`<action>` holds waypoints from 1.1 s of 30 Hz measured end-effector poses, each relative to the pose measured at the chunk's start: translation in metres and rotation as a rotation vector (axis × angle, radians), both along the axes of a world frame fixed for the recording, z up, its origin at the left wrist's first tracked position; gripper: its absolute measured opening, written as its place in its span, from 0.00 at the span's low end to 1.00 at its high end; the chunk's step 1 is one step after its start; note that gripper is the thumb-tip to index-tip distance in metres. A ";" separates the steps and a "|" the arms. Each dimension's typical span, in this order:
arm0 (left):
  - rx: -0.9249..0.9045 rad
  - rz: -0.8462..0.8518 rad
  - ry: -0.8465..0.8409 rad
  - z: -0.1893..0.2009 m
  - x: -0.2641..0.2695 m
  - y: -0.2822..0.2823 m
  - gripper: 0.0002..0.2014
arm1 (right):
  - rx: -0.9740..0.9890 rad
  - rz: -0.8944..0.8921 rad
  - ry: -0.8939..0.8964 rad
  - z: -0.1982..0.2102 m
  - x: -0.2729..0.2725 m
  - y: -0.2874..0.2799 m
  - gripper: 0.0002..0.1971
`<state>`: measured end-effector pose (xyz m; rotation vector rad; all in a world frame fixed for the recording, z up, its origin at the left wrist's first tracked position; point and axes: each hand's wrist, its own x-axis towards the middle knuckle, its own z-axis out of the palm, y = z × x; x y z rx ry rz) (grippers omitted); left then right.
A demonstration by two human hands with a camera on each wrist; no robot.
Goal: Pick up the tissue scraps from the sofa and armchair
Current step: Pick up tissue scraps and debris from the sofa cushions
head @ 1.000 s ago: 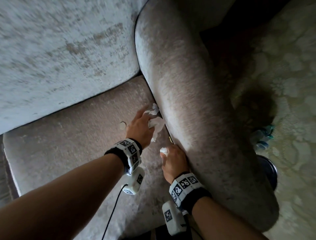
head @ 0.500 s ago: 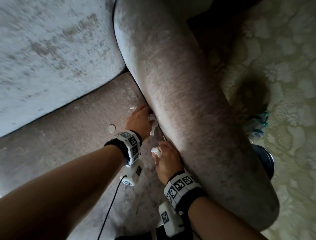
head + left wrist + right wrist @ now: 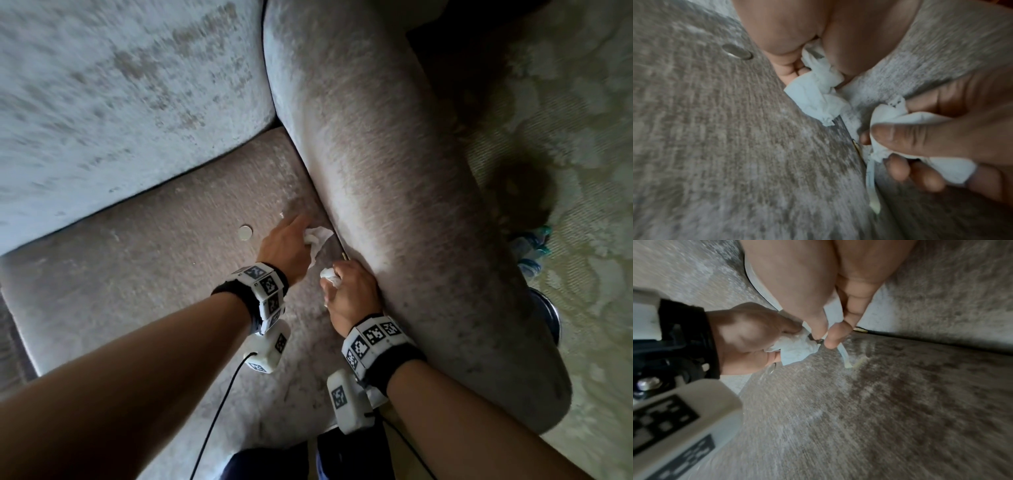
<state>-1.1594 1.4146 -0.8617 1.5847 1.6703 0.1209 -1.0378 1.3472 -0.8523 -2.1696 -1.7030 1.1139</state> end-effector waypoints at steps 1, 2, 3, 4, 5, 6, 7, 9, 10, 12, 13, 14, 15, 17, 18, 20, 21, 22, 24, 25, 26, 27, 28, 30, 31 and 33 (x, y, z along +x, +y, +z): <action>-0.003 0.018 -0.011 0.001 -0.001 -0.003 0.07 | 0.003 0.010 -0.006 0.000 0.000 -0.001 0.10; -0.014 0.029 -0.008 0.003 -0.002 -0.006 0.06 | 0.007 0.018 -0.016 0.000 0.000 -0.002 0.09; -0.020 0.033 0.007 0.005 -0.003 -0.010 0.06 | 0.007 0.026 -0.027 0.001 0.000 -0.003 0.09; -0.025 0.032 0.030 0.007 -0.004 -0.013 0.06 | 0.005 0.038 -0.040 0.003 0.000 -0.004 0.09; -0.020 0.032 0.051 0.009 -0.007 -0.017 0.07 | 0.000 0.058 -0.059 0.004 -0.001 -0.004 0.09; -0.015 0.036 0.071 0.013 -0.009 -0.021 0.08 | -0.011 0.092 -0.089 0.005 -0.001 -0.004 0.09; -0.007 0.043 0.082 0.016 -0.012 -0.024 0.08 | -0.026 0.132 -0.126 0.006 -0.001 -0.003 0.10; -0.009 0.072 0.093 0.022 -0.018 -0.032 0.07 | -0.036 0.202 -0.195 0.006 -0.002 0.003 0.10; -0.018 0.094 0.091 0.025 -0.021 -0.035 0.08 | -0.047 0.238 -0.233 0.006 -0.003 0.007 0.10; -0.029 0.143 0.068 0.027 -0.027 -0.044 0.11 | -0.106 0.316 -0.311 0.001 -0.009 0.017 0.12; -0.026 0.172 0.052 0.028 -0.031 -0.049 0.12 | -0.145 0.328 -0.337 -0.002 -0.012 0.022 0.13; -0.026 0.198 0.039 0.029 -0.035 -0.054 0.13 | -0.181 0.310 -0.350 -0.005 -0.016 0.026 0.15; -0.030 0.220 0.029 0.030 -0.039 -0.058 0.13 | -0.207 0.291 -0.375 -0.007 -0.019 0.030 0.16; -0.046 0.263 0.021 0.032 -0.048 -0.069 0.13 | -0.249 0.328 -0.444 -0.011 -0.026 0.035 0.17; -0.053 0.279 0.020 0.033 -0.053 -0.074 0.13 | -0.275 0.375 -0.487 -0.012 -0.029 0.036 0.17; -0.063 0.298 0.017 0.032 -0.062 -0.084 0.13 | -0.319 0.454 -0.568 -0.012 -0.033 0.037 0.17; -0.068 0.303 0.015 0.032 -0.066 -0.088 0.13 | -0.333 0.488 -0.605 -0.010 -0.033 0.038 0.18; -0.073 0.316 0.017 0.031 -0.071 -0.092 0.13 | -0.336 0.536 -0.639 -0.010 -0.036 0.039 0.18; -0.076 0.334 0.025 0.030 -0.076 -0.098 0.14 | -0.341 0.624 -0.702 -0.007 -0.038 0.041 0.19; -0.077 0.341 0.025 0.030 -0.077 -0.099 0.14 | -0.343 0.656 -0.720 -0.006 -0.038 0.042 0.19; -0.077 0.347 0.021 0.030 -0.078 -0.101 0.13 | -0.342 0.674 -0.730 -0.006 -0.036 0.041 0.19; -0.075 0.353 0.016 0.030 -0.077 -0.101 0.13 | -0.332 0.690 -0.736 -0.006 -0.034 0.041 0.19; -0.071 0.355 0.009 0.030 -0.077 -0.102 0.13 | -0.313 0.712 -0.746 -0.007 -0.032 0.039 0.19; -0.055 0.352 0.003 0.029 -0.076 -0.102 0.13 | -0.271 0.753 -0.769 -0.010 -0.030 0.035 0.18; -0.050 0.350 0.002 0.029 -0.075 -0.102 0.13 | -0.254 0.757 -0.773 -0.011 -0.031 0.033 0.17; -0.048 0.351 -0.006 0.027 -0.073 -0.104 0.13 | -0.231 0.747 -0.761 -0.012 -0.034 0.032 0.16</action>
